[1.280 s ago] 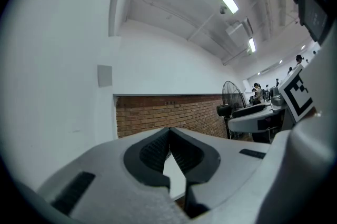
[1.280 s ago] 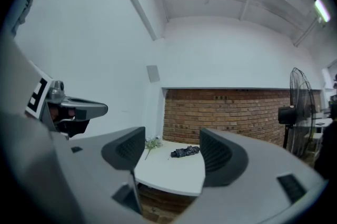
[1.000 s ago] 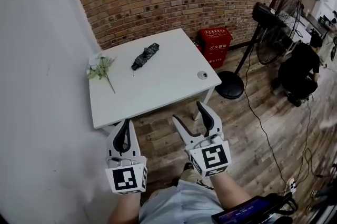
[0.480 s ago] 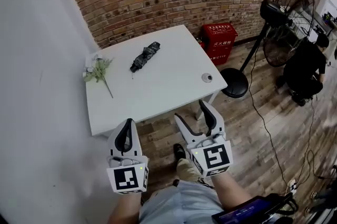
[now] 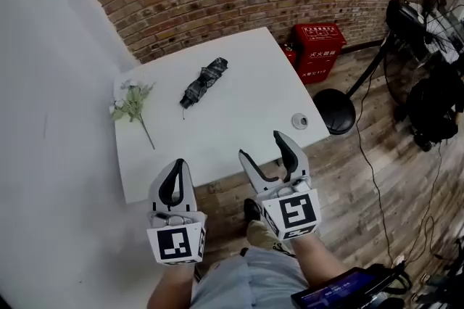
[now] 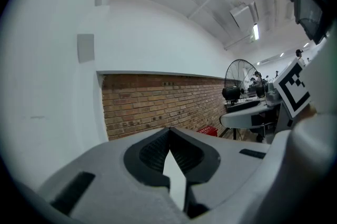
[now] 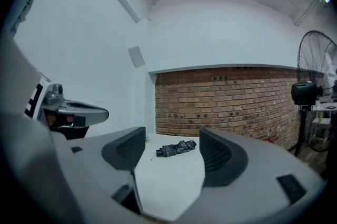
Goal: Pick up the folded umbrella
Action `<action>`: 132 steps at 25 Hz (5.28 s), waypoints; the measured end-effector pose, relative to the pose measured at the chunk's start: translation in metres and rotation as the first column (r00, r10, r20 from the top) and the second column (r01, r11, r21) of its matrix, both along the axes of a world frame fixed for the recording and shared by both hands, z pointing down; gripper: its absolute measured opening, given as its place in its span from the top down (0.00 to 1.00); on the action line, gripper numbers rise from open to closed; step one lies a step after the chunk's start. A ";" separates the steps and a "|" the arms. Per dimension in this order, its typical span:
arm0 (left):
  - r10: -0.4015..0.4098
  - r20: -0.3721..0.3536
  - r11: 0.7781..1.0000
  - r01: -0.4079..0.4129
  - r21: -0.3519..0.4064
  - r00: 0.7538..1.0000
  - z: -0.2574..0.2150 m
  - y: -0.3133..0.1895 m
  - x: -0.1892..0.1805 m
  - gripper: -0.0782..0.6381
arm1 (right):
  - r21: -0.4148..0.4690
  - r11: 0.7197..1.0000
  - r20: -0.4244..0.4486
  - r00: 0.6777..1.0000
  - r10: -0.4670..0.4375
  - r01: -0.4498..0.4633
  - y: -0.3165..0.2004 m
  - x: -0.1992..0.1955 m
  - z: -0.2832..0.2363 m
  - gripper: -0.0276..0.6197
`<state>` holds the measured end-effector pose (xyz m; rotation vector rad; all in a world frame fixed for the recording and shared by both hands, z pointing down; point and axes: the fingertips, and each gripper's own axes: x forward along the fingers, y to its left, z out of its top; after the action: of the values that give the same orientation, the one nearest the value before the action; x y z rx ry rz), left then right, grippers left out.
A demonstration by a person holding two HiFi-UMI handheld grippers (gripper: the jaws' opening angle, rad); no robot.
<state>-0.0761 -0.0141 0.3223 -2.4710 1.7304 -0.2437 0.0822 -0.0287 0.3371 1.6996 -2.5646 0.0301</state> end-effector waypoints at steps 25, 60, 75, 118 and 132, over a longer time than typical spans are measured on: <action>-0.169 -0.008 0.978 0.169 0.126 0.986 -0.054 -0.139 -0.027 0.88 | 0.102 0.983 0.001 0.988 -0.153 0.152 -0.171 -0.034 -0.052 0.48; -0.169 -0.040 0.970 0.159 -0.185 0.985 0.088 -0.286 -0.142 0.88 | -0.227 0.956 -0.031 0.980 -0.195 0.184 -0.307 -0.167 0.115 0.46; -0.228 -0.017 0.934 0.213 -0.285 0.974 0.138 -0.293 -0.184 0.88 | -0.434 0.858 -0.005 0.952 -0.306 0.273 -0.295 -0.224 0.209 0.49; 0.032 -0.064 0.965 -0.047 -0.259 0.997 0.114 -0.289 -0.045 0.88 | -0.481 0.866 -0.013 0.987 -0.161 0.135 -0.249 -0.078 0.187 0.45; -0.020 -0.062 0.962 0.002 -0.274 0.998 0.125 -0.312 -0.071 0.88 | -0.544 0.839 -0.116 0.989 -0.094 0.016 -0.299 -0.056 0.210 0.37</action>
<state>-0.1471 -0.3265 0.4470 -2.6867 1.8492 -0.4380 0.0261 -0.3279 0.5469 1.3532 -2.2058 0.5607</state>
